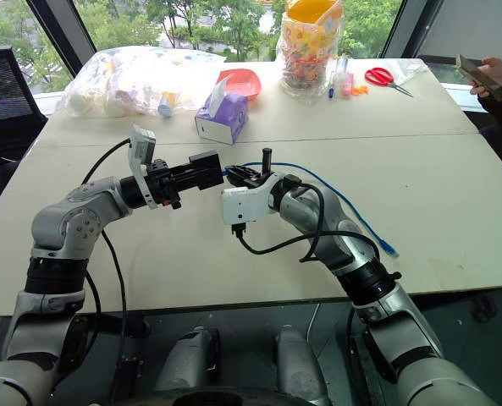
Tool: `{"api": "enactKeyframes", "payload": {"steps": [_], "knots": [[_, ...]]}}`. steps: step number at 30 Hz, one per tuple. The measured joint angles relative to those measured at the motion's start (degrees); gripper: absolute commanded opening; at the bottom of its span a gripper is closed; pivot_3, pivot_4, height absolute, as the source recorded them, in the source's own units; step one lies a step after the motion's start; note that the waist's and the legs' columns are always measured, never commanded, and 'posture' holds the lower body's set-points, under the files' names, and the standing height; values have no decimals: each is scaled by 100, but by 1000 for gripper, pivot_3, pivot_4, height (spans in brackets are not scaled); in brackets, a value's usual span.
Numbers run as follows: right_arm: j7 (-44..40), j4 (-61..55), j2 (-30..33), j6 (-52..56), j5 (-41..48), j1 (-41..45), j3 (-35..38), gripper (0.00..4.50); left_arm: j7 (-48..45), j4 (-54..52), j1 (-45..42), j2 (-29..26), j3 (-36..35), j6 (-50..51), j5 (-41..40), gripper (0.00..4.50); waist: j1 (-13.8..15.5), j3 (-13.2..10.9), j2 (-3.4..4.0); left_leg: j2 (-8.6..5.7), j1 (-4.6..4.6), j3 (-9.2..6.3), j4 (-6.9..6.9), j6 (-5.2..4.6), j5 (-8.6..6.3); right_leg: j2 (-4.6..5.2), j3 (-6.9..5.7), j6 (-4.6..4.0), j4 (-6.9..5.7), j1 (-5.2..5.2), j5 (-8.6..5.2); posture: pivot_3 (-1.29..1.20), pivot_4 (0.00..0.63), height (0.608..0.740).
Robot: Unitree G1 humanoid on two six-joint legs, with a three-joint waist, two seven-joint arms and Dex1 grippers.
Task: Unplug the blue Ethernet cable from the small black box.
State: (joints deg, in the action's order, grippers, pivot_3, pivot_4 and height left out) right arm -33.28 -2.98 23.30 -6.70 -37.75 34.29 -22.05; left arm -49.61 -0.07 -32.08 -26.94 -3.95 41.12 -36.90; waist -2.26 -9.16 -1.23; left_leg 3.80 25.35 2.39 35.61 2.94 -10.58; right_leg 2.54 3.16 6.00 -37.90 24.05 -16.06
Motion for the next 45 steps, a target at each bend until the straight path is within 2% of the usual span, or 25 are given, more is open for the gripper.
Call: {"api": "enactKeyframes", "payload": {"steps": [2, 5, 6, 11, 12, 16, 20, 25, 31, 34, 37, 45], "knots": [[-7, 24, 18, -22, 43, 36, -10, 0, -1, -18, 2, -23, -5, 1, -8, 527, -1, 0, -1, 0, 0, 0, 0, 0, 0, 0, 0, 0, 0, 0, 0, 0, 150, 735], [-85, 115, 23, 5, 222, 103, 9, 1485, -49, -18, 53, -137, -1, 41, -6, 527, -3, -1, -2, 0, 0, 0, 0, 0, 0, 0, 0, 0, 0, 0, 0, 0, 150, 735], [-136, 138, 40, 43, 303, 112, 55, 1744, -70, -18, 75, -187, -1, 78, -6, 527, -3, -2, -3, 0, 0, 0, 0, 0, 0, 0, 0, 0, 0, 0, 0, 0, 150, 735], [-1120, 123, 20, 758, 1538, 142, 368, 4350, -548, -15, 235, -470, 40, 70, -8, 527, -5, -3, -4, 1, 0, 0, 0, -1, 0, 0, 0, -1, 0, -1, 0, 0, 150, 735], [-1391, 103, -17, 934, 2015, 145, 515, 4438, -688, -16, 273, -533, 46, 44, -7, 527, -4, -5, -6, 1, 0, -1, 0, -1, 0, 0, -1, -1, -1, -1, 0, 0, 150, 735], [-2875, 39, 49, 2905, 4273, 475, 1175, 4438, -1438, -14, 267, -908, 71, -4, -116, 527, -1, -16, -12, 3, 0, -3, 3, -1, 0, 2, -3, -11, -3, -4, -6, 0, 150, 735], [-3417, 145, 75, 4737, 5748, 949, 1684, 4438, -1911, -11, 94, -1083, 36, 137, -371, 527, 7, -19, -12, 3, 0, -5, 4, -2, -1, 2, -6, -21, -6, -3, -11, 0, 150, 735], [-3303, 339, -40, 5994, 6559, 1306, 1835, 4438, -2124, -17, -99, -1130, 40, 229, -498, 527, -1, -20, -11, 3, 4, -6, 0, -3, -2, 2, -7, -20, -6, 3, -11, 0, 150, 735], [-3239, 305, 30, 6448, 6756, 1307, 1416, 4438, -2123, -87, -161, -1123, 40, 237, -511, 527, -1, -22, -10, 2, 11, -5, 0, -4, -2, 1, -7, -7, -6, 11, -6, 0, 150, 735], [-3216, 289, 30, 6509, 6827, 1307, 1331, 3622, -2120, -94, -189, -1117, 40, 237, -512, 527, 1, -23, -11, 2, 11, -5, 0, -4, -2, 1, -7, -9, -6, 11, -7, 0, 150, 735], [-3126, 261, 30, 6521, 6864, 1307, 1322, 2081, -2115, -108, -189, -1110, 40, 237, -513, 527, 0, -23, -11, 2, 11, -5, 0, -4, -2, 1, -7, -9, -6, 11, -7, 0, 150, 735], [-2953, 261, 21, 6713, 7078, 1344, 1324, 2081, -2095, -166, -187, -1105, 45, 237, -514, 527, -3, -24, -12, 3, 11, -5, 0, -4, -2, 1, -7, -8, -6, 12, -6, 0, 150, 735]]}}
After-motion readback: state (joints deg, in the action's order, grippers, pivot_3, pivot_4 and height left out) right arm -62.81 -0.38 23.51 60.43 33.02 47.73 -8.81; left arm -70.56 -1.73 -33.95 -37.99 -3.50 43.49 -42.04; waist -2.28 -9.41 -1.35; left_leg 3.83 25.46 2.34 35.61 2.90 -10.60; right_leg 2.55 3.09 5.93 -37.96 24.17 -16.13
